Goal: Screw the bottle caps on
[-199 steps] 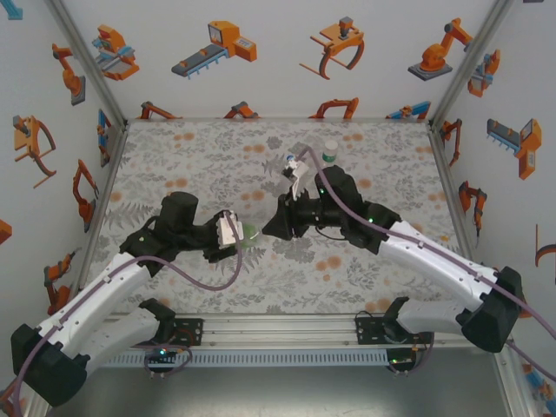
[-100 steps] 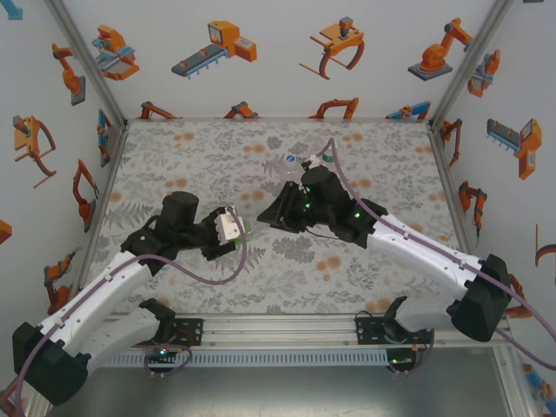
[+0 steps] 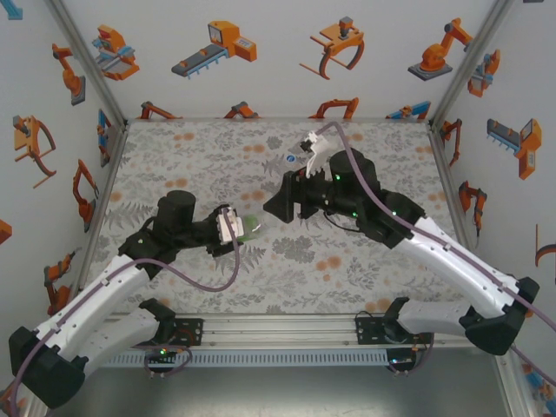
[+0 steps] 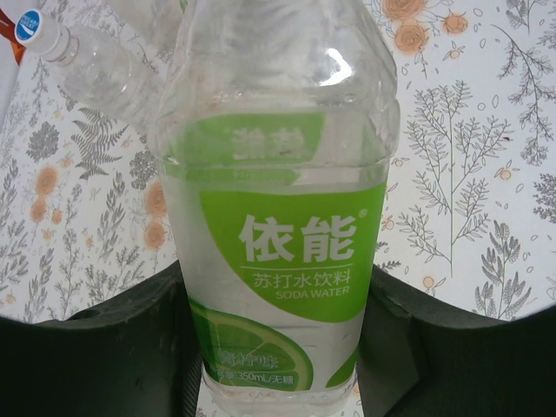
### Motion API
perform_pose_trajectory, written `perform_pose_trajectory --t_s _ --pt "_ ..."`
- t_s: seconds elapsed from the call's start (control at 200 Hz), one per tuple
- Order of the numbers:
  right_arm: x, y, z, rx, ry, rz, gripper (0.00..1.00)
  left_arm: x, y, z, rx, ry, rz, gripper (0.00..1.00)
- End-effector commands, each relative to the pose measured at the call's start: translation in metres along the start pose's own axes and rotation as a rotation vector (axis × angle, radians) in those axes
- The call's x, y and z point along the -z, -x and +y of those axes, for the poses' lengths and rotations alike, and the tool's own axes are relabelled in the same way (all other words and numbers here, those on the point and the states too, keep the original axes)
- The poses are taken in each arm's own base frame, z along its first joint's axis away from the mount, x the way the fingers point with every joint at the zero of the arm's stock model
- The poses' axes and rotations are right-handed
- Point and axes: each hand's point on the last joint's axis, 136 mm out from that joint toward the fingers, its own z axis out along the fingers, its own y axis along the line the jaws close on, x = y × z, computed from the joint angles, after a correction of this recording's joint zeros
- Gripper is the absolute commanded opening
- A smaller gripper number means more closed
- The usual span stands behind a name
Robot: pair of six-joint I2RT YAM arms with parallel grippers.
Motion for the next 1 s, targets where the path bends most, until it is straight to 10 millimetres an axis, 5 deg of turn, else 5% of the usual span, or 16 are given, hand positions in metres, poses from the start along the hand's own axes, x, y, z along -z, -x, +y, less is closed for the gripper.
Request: perform_pose_trajectory --t_s 0.0,0.275,0.996 --pt "0.004 -0.01 0.027 0.482 0.163 -0.012 0.65 0.006 0.016 -0.002 -0.051 -0.013 -0.063 0.0" --pt "0.009 -0.042 0.063 1.008 0.472 0.023 0.68 0.011 0.02 -0.011 -0.075 -0.047 -0.082 0.0" --pt "-0.013 -0.071 0.057 1.054 0.496 0.077 0.42 0.012 0.02 -0.01 -0.087 -0.035 -0.079 0.0"
